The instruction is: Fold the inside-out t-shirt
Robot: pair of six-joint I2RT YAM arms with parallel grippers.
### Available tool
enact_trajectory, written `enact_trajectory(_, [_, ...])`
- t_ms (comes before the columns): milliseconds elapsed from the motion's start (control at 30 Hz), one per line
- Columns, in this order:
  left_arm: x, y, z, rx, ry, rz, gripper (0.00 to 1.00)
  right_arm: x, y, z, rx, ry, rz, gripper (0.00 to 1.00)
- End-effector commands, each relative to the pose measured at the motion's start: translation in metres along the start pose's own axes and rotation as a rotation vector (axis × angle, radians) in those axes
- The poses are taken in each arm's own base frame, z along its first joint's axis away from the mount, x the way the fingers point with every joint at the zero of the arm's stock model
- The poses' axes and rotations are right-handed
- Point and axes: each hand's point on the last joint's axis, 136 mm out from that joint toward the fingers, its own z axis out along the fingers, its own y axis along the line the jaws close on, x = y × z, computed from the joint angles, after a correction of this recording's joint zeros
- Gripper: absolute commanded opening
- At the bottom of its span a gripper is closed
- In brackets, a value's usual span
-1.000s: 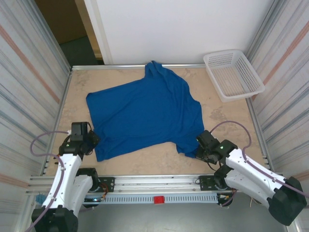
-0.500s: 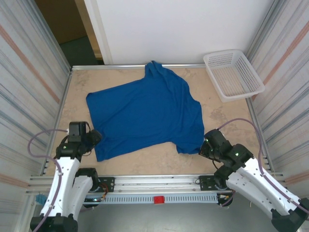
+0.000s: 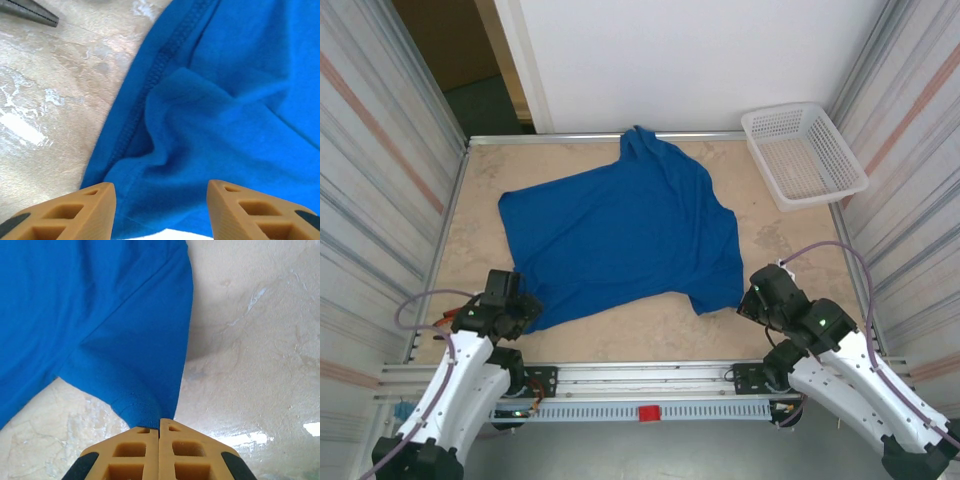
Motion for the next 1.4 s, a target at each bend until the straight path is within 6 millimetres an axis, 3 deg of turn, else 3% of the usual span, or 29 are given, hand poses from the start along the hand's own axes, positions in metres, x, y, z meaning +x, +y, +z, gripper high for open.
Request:
enact_trajectory(0, [-0.005,0.002,0.010,-0.031,-0.021,-0.026,0.55,-0.009,0.000,-0.004,0.015,-0.036,0.019,0.00])
enact_trajectory(100, [-0.003,0.000,0.021,-0.039,0.000,-0.024,0.54,-0.011,0.001,-0.004,0.011,-0.043,0.022,0.00])
enact_trajectory(200, [0.000,0.001,0.032,-0.058,0.018,-0.009,0.43,-0.014,0.002,-0.007,0.006,-0.058,0.028,0.00])
enact_trajectory(400, [-0.002,-0.004,0.034,-0.035,0.014,0.011,0.02,-0.021,0.001,-0.019,-0.005,-0.094,0.048,0.00])
enact_trajectory(433, [-0.002,-0.004,0.033,-0.031,0.011,0.014,0.00,-0.023,0.001,-0.021,-0.006,-0.102,0.051,0.00])
enact_trajectory(667, [-0.009,-0.013,0.010,0.023,-0.028,0.024,0.02,-0.037,-0.002,-0.046,-0.025,-0.177,0.078,0.00])
enact_trajectory(733, [-0.009,-0.012,0.003,0.027,-0.028,0.017,0.37,-0.040,-0.003,-0.050,-0.026,-0.189,0.078,0.00])
enact_trajectory(767, [-0.008,-0.012,0.000,0.030,-0.027,0.013,0.46,-0.040,-0.002,-0.051,-0.029,-0.192,0.078,0.00])
enact_trajectory(800, [-0.007,-0.011,-0.002,0.031,-0.024,0.011,0.48,-0.041,-0.002,-0.052,-0.029,-0.191,0.077,0.00])
enact_trajectory(1133, [0.024,0.017,0.000,-0.024,0.015,-0.095,0.45,-0.037,-0.001,-0.047,-0.034,-0.180,0.081,0.00])
enact_trajectory(1367, [0.038,0.032,0.002,-0.102,-0.006,-0.064,0.45,-0.037,-0.001,-0.045,-0.035,-0.179,0.083,0.00])
